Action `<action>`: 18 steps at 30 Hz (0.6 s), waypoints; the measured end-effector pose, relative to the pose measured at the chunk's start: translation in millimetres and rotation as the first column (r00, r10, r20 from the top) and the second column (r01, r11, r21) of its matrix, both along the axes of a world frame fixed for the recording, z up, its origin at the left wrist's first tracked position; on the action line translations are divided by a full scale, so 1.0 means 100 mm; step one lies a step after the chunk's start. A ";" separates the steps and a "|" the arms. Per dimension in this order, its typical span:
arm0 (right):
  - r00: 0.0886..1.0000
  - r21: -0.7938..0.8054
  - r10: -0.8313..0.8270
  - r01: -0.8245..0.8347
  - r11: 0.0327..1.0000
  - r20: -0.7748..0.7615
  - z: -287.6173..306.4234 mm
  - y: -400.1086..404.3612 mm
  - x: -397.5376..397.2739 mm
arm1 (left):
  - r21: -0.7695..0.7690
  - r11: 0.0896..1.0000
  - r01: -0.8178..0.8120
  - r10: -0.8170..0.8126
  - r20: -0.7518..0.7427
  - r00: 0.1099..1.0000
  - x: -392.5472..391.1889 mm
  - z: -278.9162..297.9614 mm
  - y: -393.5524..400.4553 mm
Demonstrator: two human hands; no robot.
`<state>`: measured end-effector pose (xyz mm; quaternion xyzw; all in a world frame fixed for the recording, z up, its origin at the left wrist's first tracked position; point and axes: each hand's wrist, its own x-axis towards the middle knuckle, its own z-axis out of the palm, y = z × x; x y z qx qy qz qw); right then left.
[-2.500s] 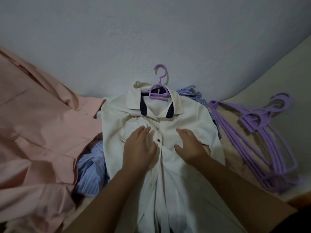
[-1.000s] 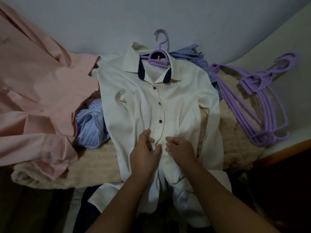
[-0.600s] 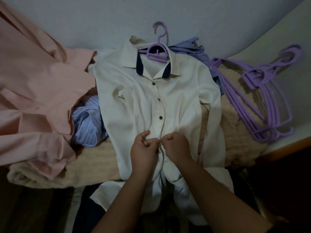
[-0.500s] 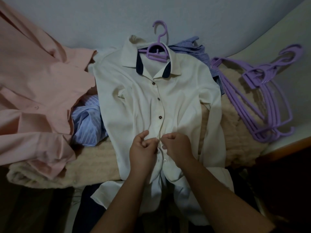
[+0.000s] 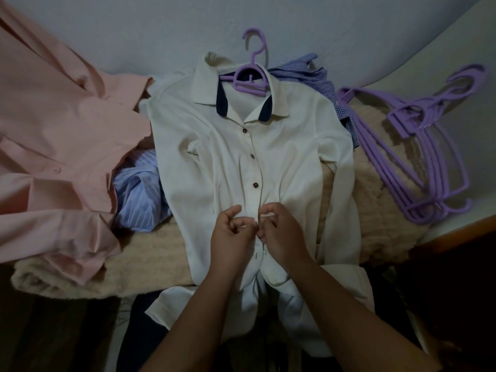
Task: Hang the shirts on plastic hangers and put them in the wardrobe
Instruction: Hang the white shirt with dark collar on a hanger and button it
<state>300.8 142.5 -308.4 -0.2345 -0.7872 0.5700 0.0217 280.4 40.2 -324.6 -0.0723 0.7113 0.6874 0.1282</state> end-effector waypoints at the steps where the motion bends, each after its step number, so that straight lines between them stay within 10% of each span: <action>1: 1.000 0.021 0.018 -0.018 1.000 -0.014 -0.01 -0.01 0.03 | -0.001 1.000 0.006 -0.006 0.003 1.000 0.00 0.00 0.00; 8: 0.991 0.112 0.132 -0.134 0.985 0.025 -0.02 0.03 0.01 | -0.082 0.996 0.040 -0.041 -0.010 0.999 0.01 -0.05 0.00; 18: 0.998 -0.169 -0.048 0.054 0.984 0.037 -0.03 0.10 0.00 | 0.002 0.997 0.074 -0.073 0.131 0.989 -0.08 -0.02 -0.09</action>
